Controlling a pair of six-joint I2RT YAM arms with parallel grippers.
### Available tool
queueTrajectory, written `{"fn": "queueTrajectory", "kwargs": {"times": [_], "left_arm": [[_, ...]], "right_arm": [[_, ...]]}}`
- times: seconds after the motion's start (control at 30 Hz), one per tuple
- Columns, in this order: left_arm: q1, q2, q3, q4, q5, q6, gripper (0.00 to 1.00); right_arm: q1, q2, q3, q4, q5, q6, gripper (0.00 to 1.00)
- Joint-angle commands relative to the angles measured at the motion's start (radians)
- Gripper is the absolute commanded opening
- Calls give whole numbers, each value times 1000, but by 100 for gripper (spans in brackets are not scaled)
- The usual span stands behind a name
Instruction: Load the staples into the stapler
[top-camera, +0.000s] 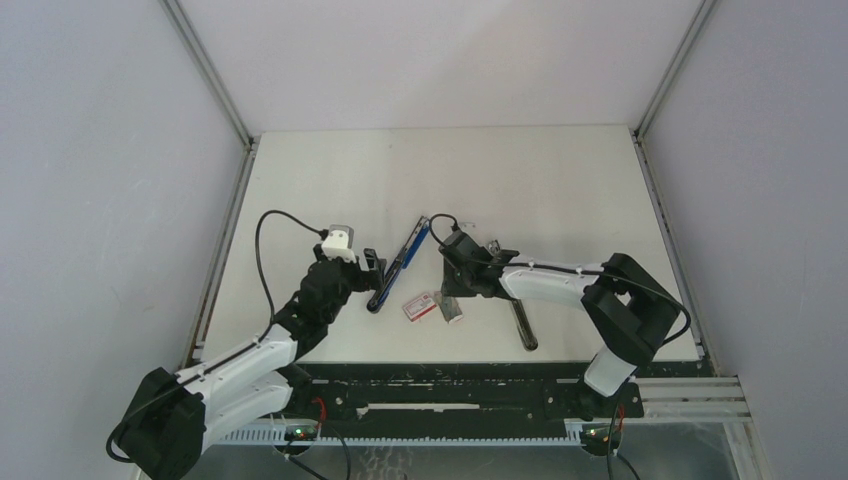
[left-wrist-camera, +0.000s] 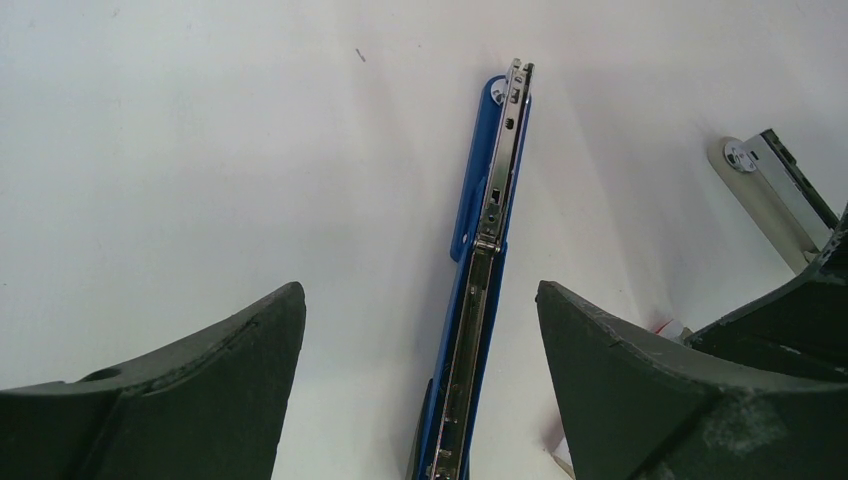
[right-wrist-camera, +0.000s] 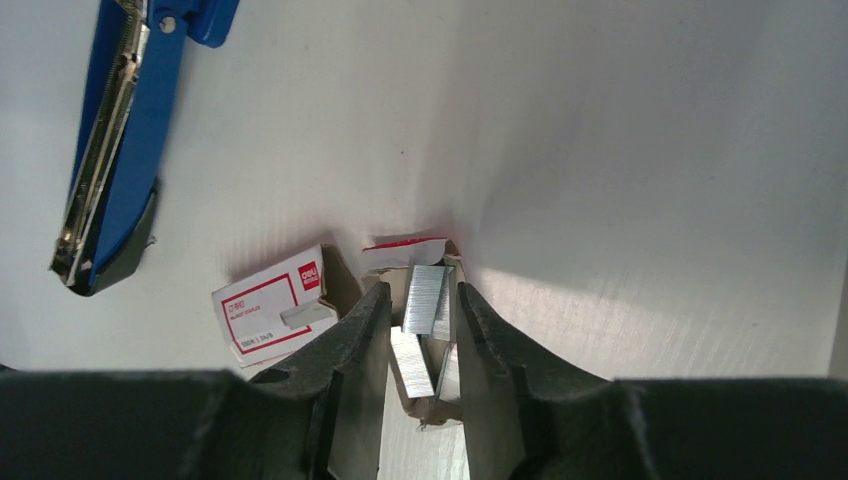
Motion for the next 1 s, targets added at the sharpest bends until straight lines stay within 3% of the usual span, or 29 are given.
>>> {"fn": "queueTrajectory", "kwargs": {"times": [0.0, 0.53, 0.83, 0.97], "left_arm": [[-3, 2, 2, 42, 8, -16, 89], [-3, 16, 9, 38, 10, -14, 90], [-3, 46, 21, 34, 22, -14, 90], [-3, 66, 30, 30, 28, -14, 90]], "right_arm": [[17, 27, 41, 19, 32, 19, 29], [17, 101, 82, 21, 58, -20, 30], [19, 70, 88, 17, 68, -57, 17], [27, 23, 88, 4, 83, -87, 17]]}}
